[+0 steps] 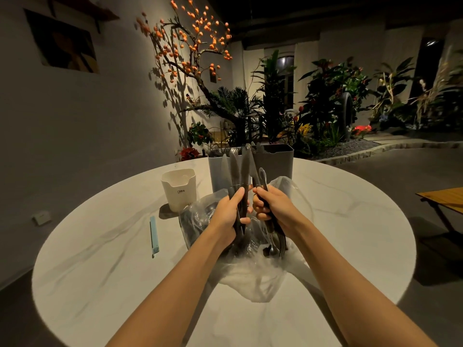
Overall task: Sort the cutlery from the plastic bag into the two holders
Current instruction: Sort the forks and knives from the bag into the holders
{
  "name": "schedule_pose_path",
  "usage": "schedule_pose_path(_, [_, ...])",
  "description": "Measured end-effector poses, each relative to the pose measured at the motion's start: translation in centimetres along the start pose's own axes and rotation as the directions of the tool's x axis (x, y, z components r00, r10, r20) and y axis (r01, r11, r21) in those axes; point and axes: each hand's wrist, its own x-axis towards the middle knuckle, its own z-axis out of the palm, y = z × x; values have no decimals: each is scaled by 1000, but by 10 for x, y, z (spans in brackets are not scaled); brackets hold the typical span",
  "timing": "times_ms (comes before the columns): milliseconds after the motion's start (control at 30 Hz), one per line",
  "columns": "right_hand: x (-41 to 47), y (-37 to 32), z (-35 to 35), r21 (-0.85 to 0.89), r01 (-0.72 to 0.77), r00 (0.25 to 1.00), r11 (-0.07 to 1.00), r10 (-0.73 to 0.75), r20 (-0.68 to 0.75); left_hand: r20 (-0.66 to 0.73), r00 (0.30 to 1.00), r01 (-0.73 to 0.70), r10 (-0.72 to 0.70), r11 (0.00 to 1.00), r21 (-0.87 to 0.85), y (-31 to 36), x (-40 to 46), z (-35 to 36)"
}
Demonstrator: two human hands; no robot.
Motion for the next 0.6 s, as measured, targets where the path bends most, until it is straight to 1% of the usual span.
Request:
schedule_pose_path(100, [-2,2,-1,-25,14,1000,1000,-14,-9,43,999,-17,15,999,29,-1,0,2])
schedule_pose_path(200, [-1,2,-1,2,26,999,1000,-26,-23,41,999,-31,30,999,33,-2,1,3])
schedule_pose_path(333, [-1,3,-1,96,23,999,995,-20,-31,-1,998,-55,55,998,14,-5,2,4])
schedule_pose_path(400, [-1,4,-1,122,12,1000,992,-10,-19,-48,997,-63,64,998,25,-5,3,5])
schedule_pose_path(500, [0,4,0,114,-3,1000,993,3,-3,-132,989,-58,69,995,82,-3,4,8])
schedule_pose_path(600, [0,4,0,53,-38,998,998,35,58,-135,989,-34,55,988,153,-3,7,8])
